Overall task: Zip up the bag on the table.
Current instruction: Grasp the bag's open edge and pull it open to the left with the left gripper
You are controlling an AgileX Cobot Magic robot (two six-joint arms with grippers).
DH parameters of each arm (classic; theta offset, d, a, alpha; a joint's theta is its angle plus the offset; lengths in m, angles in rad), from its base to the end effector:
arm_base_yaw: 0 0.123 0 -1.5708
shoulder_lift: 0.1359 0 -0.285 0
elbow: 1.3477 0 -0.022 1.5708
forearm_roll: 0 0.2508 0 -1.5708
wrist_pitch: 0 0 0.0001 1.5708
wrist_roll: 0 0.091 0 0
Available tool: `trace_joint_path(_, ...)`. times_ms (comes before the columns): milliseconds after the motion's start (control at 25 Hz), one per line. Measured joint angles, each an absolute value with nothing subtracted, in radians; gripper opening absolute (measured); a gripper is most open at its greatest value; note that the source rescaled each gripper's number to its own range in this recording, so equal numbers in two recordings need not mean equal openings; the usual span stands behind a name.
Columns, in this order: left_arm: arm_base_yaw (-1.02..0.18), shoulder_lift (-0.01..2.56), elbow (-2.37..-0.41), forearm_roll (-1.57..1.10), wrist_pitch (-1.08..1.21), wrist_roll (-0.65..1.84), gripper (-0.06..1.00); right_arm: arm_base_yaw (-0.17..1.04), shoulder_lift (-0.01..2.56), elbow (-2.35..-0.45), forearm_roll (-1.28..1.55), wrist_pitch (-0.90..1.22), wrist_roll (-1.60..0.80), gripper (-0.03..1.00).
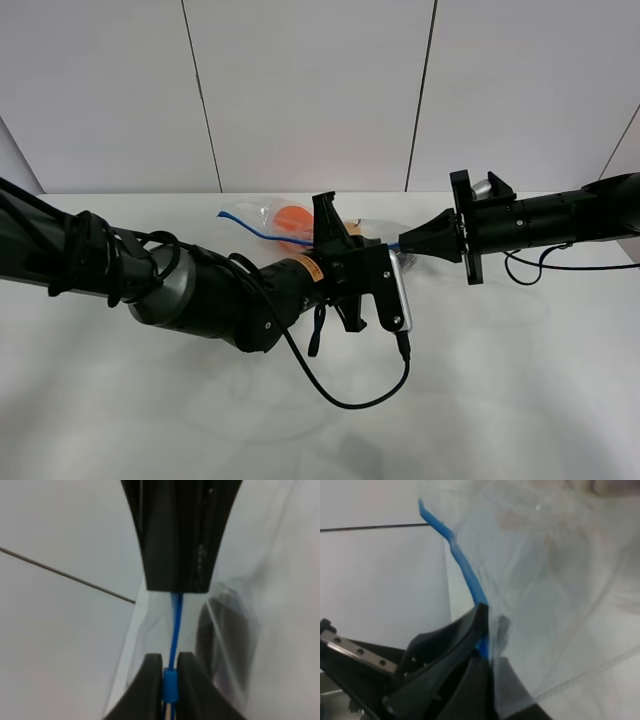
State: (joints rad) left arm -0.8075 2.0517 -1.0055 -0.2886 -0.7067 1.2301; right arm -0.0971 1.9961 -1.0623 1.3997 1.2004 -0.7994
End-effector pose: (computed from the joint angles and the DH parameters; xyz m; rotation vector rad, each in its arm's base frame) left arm 0.2976 -0.2868 0.1386 1.3744 1.2389 0.3113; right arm 0.3517 0.0498 0.1568 0.2715 2.4865 1.6719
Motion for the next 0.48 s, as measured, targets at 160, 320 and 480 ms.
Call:
trace_joint_path(160,-0.742,2.052,-1.005,-0.259,-0.707,1.233,0.00,-0.097,1.996,-1.065,1.419,1.193,-0.799,0.00)
trace_joint_path(320,-0.667,2.052,-1.005,-0.255,-0.698,1.235,0.00,-0.097,1.996,-1.065,1.426,1.192,-0.799,0.00)
trace_joint_path(480,-0.608,2.052,-1.004,-0.252,-0.673,1.268,0.00,-0.097,1.996,-1.065,1.428,1.192,-0.799,0.00)
